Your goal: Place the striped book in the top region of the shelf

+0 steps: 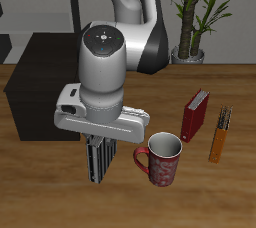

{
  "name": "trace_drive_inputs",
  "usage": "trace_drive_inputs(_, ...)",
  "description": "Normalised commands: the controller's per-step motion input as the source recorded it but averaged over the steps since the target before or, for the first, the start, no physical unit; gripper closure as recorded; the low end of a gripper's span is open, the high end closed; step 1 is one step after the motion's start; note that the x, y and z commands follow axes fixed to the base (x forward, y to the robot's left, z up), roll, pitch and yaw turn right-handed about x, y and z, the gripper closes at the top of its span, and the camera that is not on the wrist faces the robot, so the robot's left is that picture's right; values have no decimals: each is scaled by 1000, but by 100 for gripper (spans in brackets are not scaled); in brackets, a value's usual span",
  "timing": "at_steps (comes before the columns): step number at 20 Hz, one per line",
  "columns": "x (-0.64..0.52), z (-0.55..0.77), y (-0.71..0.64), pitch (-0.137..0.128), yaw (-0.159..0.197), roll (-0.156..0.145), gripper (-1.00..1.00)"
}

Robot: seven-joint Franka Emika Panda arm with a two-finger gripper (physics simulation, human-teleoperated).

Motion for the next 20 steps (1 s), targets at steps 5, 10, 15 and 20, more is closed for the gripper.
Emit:
trace_drive_inputs(5,-340,333,-145,-50,46,-16,100)
trace_drive_inputs(10,-656,460,-63,-64,42,-13,100)
trace_drive_inputs(15,-360,170,-104,-14,19,-34,100)
trace_drive_inputs(20,-501,96,190,5,-6,21,100)
